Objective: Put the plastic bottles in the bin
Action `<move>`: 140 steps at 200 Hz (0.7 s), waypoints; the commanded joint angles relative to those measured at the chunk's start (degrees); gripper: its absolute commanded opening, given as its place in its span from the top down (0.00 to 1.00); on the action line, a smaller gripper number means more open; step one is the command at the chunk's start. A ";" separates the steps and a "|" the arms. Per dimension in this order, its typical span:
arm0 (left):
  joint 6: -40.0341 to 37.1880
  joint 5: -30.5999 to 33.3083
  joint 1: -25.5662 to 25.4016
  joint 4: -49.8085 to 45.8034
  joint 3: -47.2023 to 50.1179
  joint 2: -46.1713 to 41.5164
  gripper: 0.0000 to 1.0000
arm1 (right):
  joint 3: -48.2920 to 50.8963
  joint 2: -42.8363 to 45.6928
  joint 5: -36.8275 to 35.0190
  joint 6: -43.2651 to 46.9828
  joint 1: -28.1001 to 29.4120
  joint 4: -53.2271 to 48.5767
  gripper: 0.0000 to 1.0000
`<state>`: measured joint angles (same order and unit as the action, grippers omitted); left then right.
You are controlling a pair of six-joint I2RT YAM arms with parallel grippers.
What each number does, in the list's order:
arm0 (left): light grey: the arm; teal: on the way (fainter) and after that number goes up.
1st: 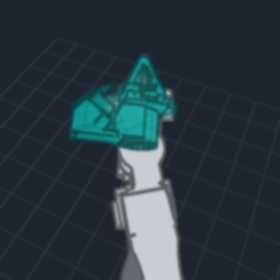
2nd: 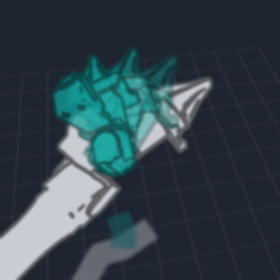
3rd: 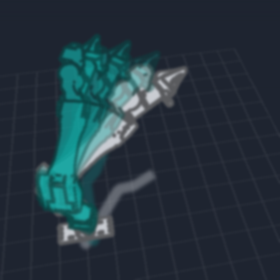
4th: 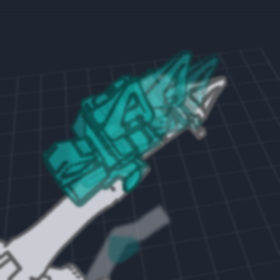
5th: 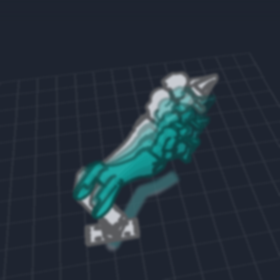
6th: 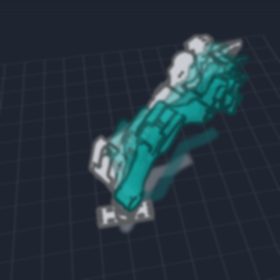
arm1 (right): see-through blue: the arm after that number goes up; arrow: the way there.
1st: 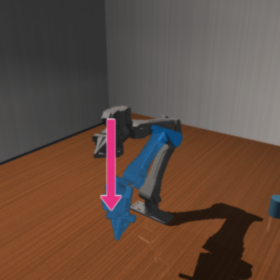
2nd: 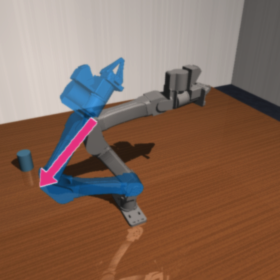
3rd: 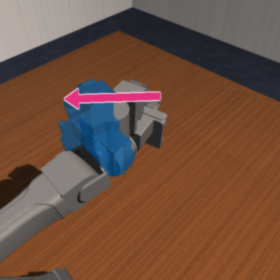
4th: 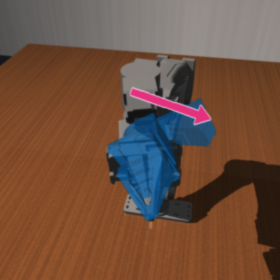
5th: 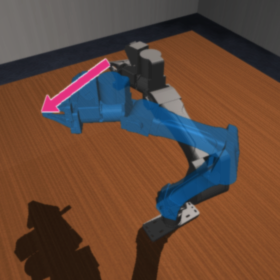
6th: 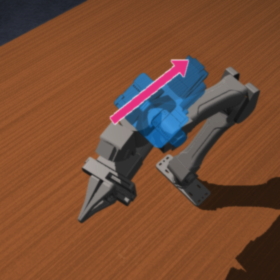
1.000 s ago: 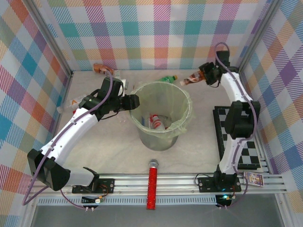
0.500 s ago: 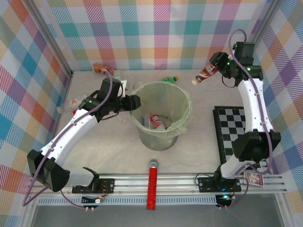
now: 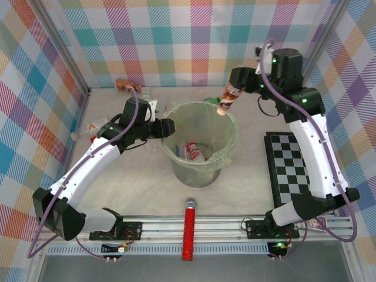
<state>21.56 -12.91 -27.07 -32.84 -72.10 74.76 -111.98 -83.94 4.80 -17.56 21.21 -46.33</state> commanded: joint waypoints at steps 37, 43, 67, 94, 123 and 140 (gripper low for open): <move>-1.28 -0.88 0.11 -1.83 1.08 -0.53 0.44 | -3.26 -7.55 -7.68 8.64 13.84 -9.92 0.76; -1.41 -0.87 0.14 -2.01 0.96 -0.46 0.44 | -3.71 -8.53 -8.31 9.13 15.03 -11.12 0.76; -2.05 -0.38 0.12 -2.76 0.28 -0.44 0.44 | -4.60 -12.38 -10.06 9.91 18.80 -15.42 0.76; -1.80 -0.19 0.13 -1.96 0.81 -1.00 0.44 | -4.70 -16.50 -9.29 8.74 20.91 -18.77 0.75; -1.40 0.32 0.10 -1.13 1.42 -1.49 0.44 | -1.84 -19.50 -0.57 3.51 21.27 -17.67 0.71; -1.27 0.64 0.13 -0.95 1.61 -1.70 0.44 | 0.16 -21.24 2.19 0.49 21.28 -16.26 0.70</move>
<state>21.37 -12.82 -27.07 -32.82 -71.64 74.24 -113.65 -103.77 0.69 -12.23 42.46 -62.70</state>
